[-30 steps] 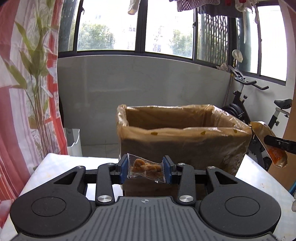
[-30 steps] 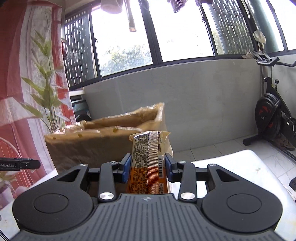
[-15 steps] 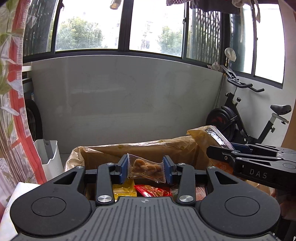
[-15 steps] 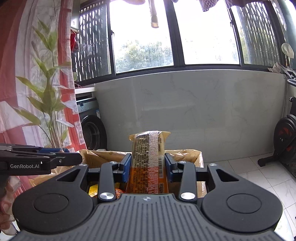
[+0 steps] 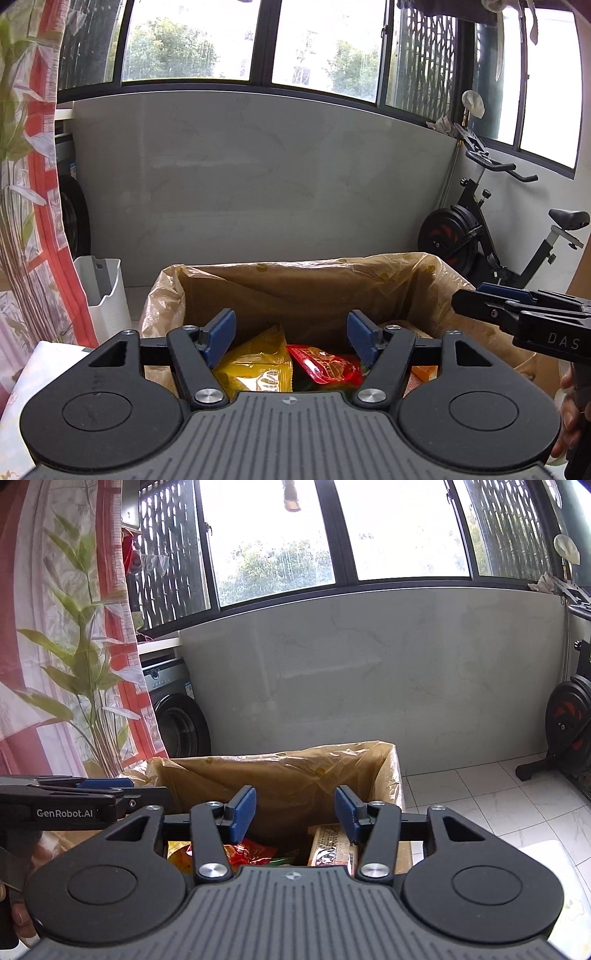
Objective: Organize snacks
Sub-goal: 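Move both open tools back to the snacks beside the box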
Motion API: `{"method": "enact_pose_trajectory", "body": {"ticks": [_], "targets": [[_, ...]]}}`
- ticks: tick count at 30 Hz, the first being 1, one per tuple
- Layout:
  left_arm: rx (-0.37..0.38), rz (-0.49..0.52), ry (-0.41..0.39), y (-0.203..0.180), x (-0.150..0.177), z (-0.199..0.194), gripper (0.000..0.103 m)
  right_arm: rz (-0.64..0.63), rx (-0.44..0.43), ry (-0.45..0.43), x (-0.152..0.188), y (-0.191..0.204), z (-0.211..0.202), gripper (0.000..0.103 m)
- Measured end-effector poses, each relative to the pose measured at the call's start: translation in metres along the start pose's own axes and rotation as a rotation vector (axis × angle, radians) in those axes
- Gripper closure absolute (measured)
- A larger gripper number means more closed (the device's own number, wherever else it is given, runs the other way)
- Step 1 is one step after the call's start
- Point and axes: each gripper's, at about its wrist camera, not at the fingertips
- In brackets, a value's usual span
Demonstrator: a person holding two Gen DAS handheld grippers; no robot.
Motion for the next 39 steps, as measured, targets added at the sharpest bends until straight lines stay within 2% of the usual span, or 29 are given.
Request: {"method": "enact_pose_trajectory", "body": {"ticks": [6,14,19,25,29,32,34,37,39], "targets": [[-0.029,0.021,-0.039,0.013,0.011,-0.051,0.034,-0.043,-0.021,-0.083,0.007,-0.003,-0.034,0.052],[-0.116,0.05,-0.091,0.021,0.044,-0.119,0.034,-0.045,-0.014,-0.166,0.042,-0.023,-0.081,0.052],[-0.161,-0.039,-0.106,0.029,0.076,-0.147,0.034,-0.014,0.023,-0.165,0.071,-0.038,-0.097,0.052],[-0.23,-0.163,-0.074,0.04,0.118,-0.158,0.034,-0.001,0.099,-0.011,0.131,-0.048,-0.088,0.052],[-0.258,-0.184,-0.03,0.038,0.143,-0.161,0.034,0.042,0.144,0.148,0.175,-0.046,-0.083,0.052],[-0.265,-0.205,-0.002,0.038,0.154,-0.16,0.034,0.083,0.216,0.261,0.195,-0.041,-0.079,0.05],[-0.256,-0.226,0.013,0.038,0.16,-0.158,0.034,0.125,0.237,0.308,0.204,-0.04,-0.079,0.038],[-0.251,-0.225,0.037,0.036,0.165,-0.155,0.034,0.136,0.253,0.357,0.214,-0.037,-0.076,0.037],[-0.245,-0.223,0.043,0.033,0.169,-0.154,0.034,0.124,0.262,0.357,0.215,-0.034,-0.073,0.035]]}}
Point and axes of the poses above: each gripper's, at about its wrist camera, not at the fingertips, and z roughly the way its jaws point, y to its left, x to its underside, and after that the axes turned 10 degrees about x, right-handed
